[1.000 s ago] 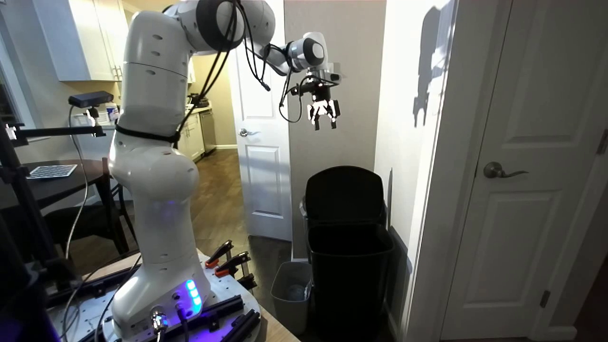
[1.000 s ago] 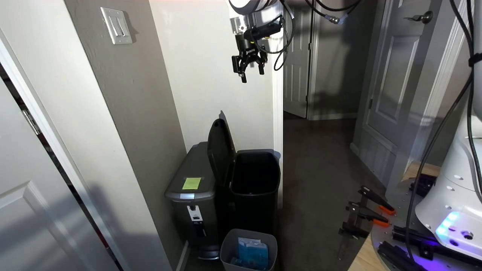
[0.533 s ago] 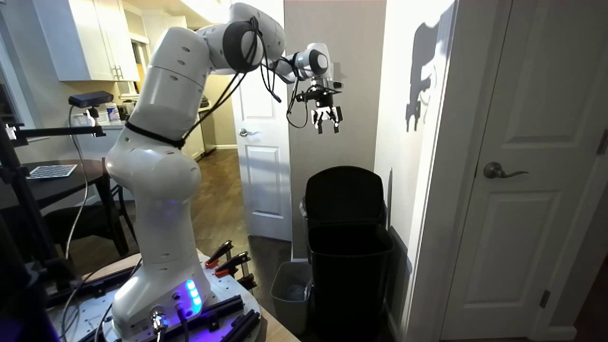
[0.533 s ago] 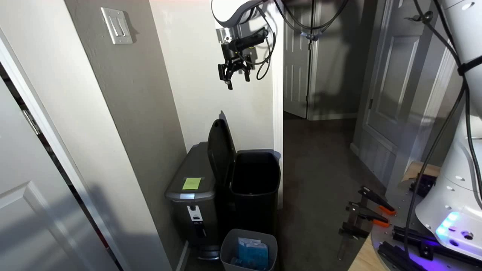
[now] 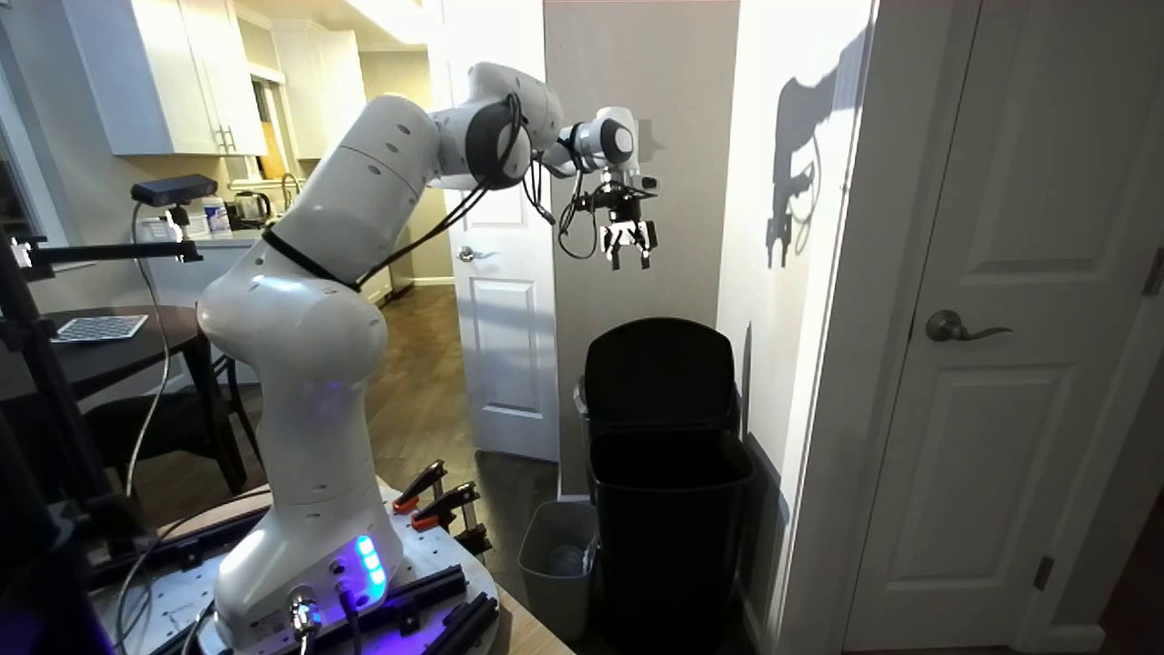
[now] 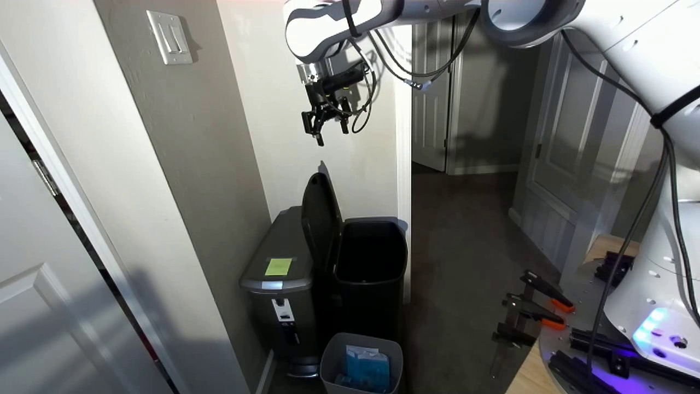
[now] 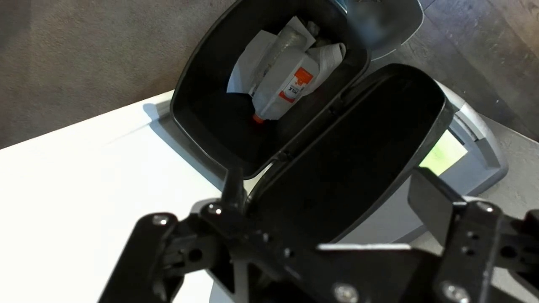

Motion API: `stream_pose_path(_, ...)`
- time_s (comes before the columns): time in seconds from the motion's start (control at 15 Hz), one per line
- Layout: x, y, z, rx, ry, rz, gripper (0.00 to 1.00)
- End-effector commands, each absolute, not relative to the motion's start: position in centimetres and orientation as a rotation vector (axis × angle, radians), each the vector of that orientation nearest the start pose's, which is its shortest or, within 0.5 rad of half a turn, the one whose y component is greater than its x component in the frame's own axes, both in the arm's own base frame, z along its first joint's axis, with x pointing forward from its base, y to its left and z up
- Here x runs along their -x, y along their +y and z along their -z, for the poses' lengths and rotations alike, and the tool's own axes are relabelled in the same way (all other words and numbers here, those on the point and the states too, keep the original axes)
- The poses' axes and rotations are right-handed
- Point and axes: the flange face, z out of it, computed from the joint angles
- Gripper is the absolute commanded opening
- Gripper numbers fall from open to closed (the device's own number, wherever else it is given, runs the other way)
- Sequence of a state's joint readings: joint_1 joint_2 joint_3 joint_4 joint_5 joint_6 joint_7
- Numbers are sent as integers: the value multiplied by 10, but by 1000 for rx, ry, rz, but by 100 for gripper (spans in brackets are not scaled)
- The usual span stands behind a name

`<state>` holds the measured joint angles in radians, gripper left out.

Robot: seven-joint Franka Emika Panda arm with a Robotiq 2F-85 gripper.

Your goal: Close the black bin

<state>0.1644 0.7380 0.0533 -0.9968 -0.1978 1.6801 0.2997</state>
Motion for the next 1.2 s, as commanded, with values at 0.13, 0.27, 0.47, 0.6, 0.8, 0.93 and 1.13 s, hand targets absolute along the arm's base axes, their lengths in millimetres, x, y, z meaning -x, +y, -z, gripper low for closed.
stream_pose_path(0.13,-753,141,-403,3287,110,-108,100)
stream_pose_path(0.27,-756,142,-396,3269,123,-129,100)
stream_pose_path(0.47,-761,141,-384,3244,145,-140,100)
stream_pose_path(0.6,-762,142,-375,3243,148,-159,100)
stream_pose_path(0.8,-764,143,-366,3237,149,-167,100)
stream_pose_path(0.93,-770,144,-366,3231,150,-97,100)
stream_pose_path(1.13,-784,147,-379,3215,112,119,100)
